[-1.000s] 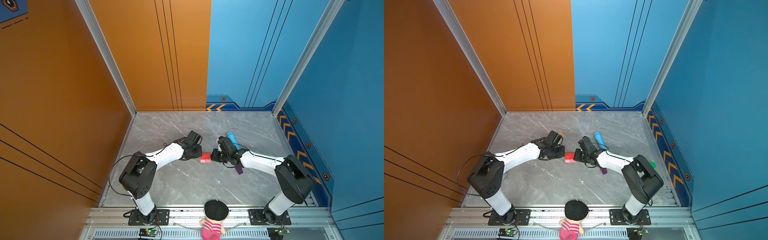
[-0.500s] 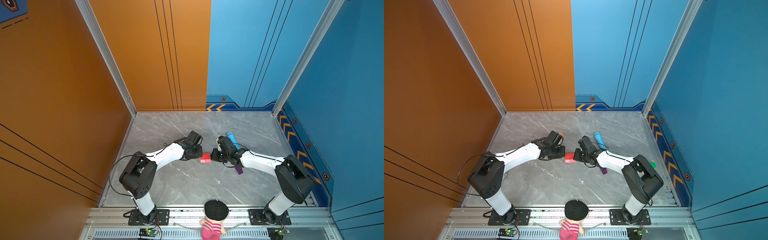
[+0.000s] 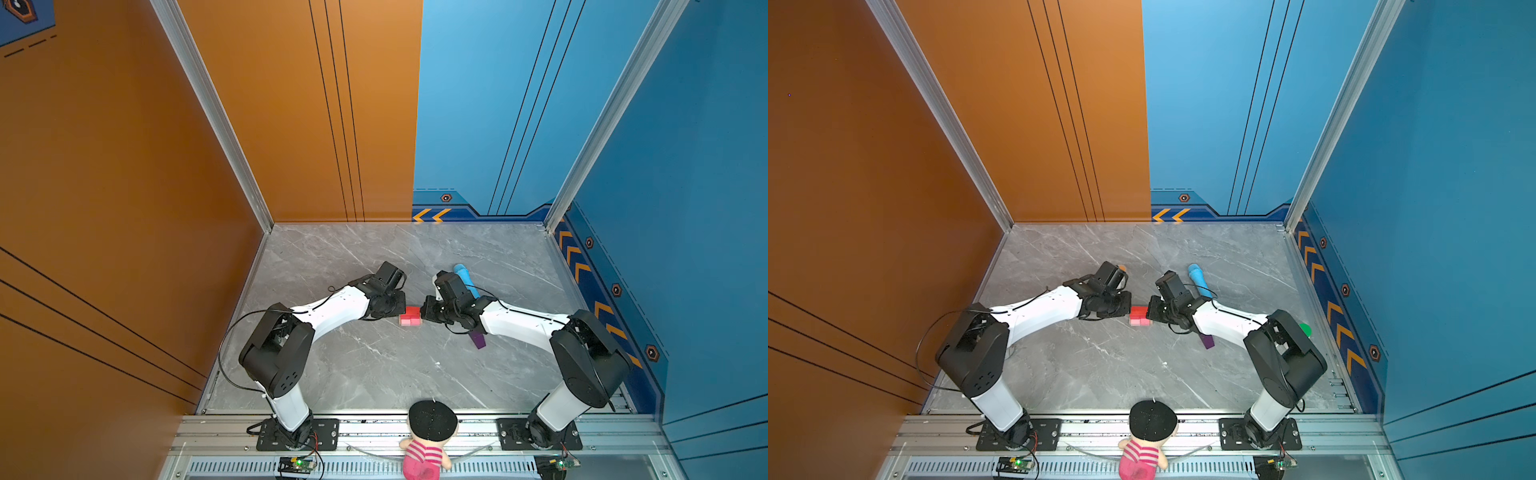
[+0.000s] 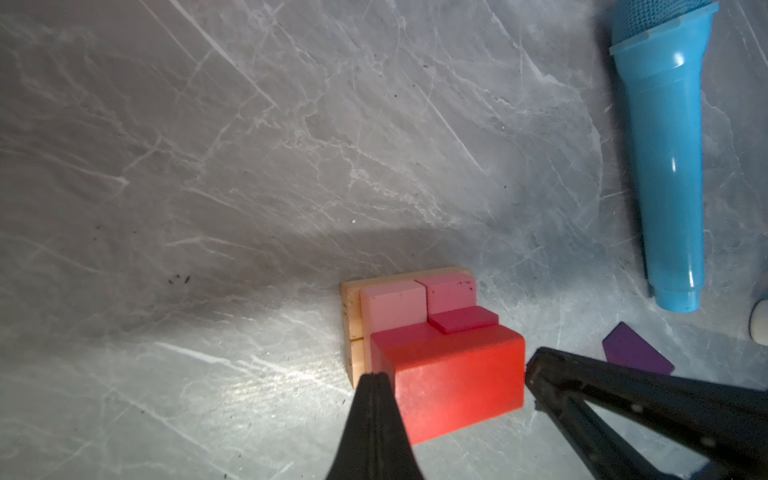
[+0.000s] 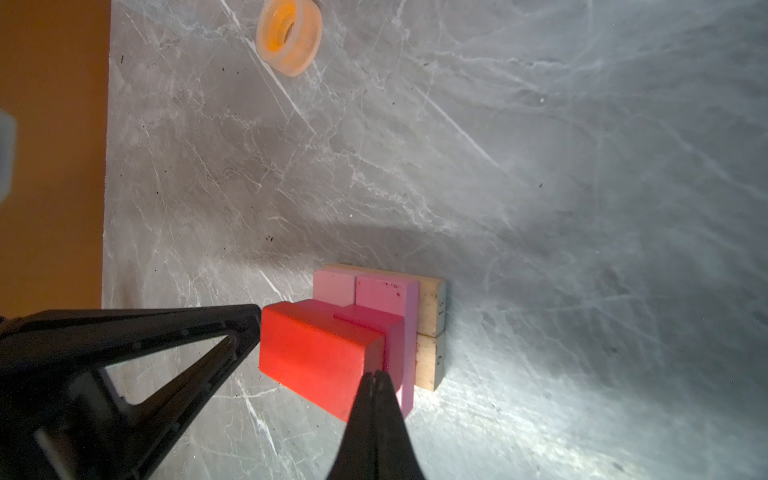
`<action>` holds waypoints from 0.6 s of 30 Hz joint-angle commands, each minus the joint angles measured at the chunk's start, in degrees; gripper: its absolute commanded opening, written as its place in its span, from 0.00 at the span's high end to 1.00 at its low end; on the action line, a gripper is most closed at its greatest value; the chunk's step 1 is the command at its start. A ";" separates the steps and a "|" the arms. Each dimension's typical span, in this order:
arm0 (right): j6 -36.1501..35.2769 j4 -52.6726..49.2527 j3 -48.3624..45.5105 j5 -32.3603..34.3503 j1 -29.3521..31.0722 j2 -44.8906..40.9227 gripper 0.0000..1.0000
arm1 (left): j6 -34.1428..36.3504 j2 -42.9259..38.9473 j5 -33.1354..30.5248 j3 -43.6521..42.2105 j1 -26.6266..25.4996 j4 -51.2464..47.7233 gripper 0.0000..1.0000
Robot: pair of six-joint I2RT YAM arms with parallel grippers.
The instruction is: Build the wood block tower
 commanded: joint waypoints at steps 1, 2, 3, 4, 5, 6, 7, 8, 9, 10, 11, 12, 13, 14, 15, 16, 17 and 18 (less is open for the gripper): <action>0.85 -1.91 1.22 -0.11 0.09 0.31 1.00 | 1.28 0.55 0.77 1.77 -0.66 -0.76 1.00; 0.91 -1.91 1.26 -0.11 -0.03 0.29 1.00 | 1.35 0.55 0.82 1.77 -0.67 -0.77 1.00; 0.90 -1.91 1.22 -0.11 -0.05 0.37 1.00 | 1.21 0.54 0.79 1.82 -0.70 -0.89 1.00; 0.92 -1.78 1.21 -0.11 -0.05 0.35 1.00 | 1.26 0.51 0.79 1.83 -0.75 -0.77 1.00; 0.90 -1.82 1.20 -0.10 -0.04 0.31 1.00 | 1.25 0.54 0.81 1.80 -0.88 -0.79 1.00; 0.86 -1.83 1.29 -0.03 -0.13 0.31 1.00 | 1.12 0.52 0.77 1.78 -0.93 -0.78 1.00; 0.87 -1.83 1.30 -0.03 -0.14 0.35 1.00 | 1.15 0.52 0.82 1.83 -1.01 -0.80 1.00; 0.87 -1.83 1.30 -0.07 -0.22 0.40 1.00 | 1.10 0.54 0.84 1.80 -1.06 -0.76 1.00; 0.85 -1.83 1.30 -0.02 -0.16 0.39 1.00 | 1.17 0.62 0.78 1.85 -1.10 -0.76 1.00; 0.85 -1.82 1.30 -0.02 -0.16 0.39 1.00 | 1.14 0.58 0.79 1.85 -1.19 -0.76 1.00; 0.92 -1.83 1.25 -0.03 -0.29 0.40 1.00 | 1.06 0.67 0.79 1.89 -1.18 -0.76 1.00; 0.87 -1.83 1.32 -0.11 -0.25 0.39 1.00 | 1.01 0.69 0.83 1.97 -1.21 -0.82 1.00; 0.85 -1.83 1.29 -0.11 -0.30 0.35 1.00 | 1.05 0.73 0.83 1.99 -1.24 -0.79 1.00; 0.85 -1.75 1.30 -0.11 -0.32 0.37 1.00 | 1.08 0.78 0.80 1.94 -1.28 -0.81 1.00; 0.85 -1.74 1.33 -0.11 -0.29 0.38 1.00 | 1.06 0.78 0.81 1.94 -1.25 -0.84 1.00; 0.93 -1.74 1.30 -0.12 -0.31 0.35 1.00 | 1.04 0.78 0.82 1.99 -1.26 -0.82 1.00; 0.85 -1.72 1.31 -0.11 -0.31 0.35 1.00 | 1.06 0.86 0.77 1.95 -1.28 -0.84 1.00; 0.93 -1.74 1.28 -0.11 -0.34 0.48 1.00 | 1.08 0.89 0.82 1.96 -1.27 -0.85 1.00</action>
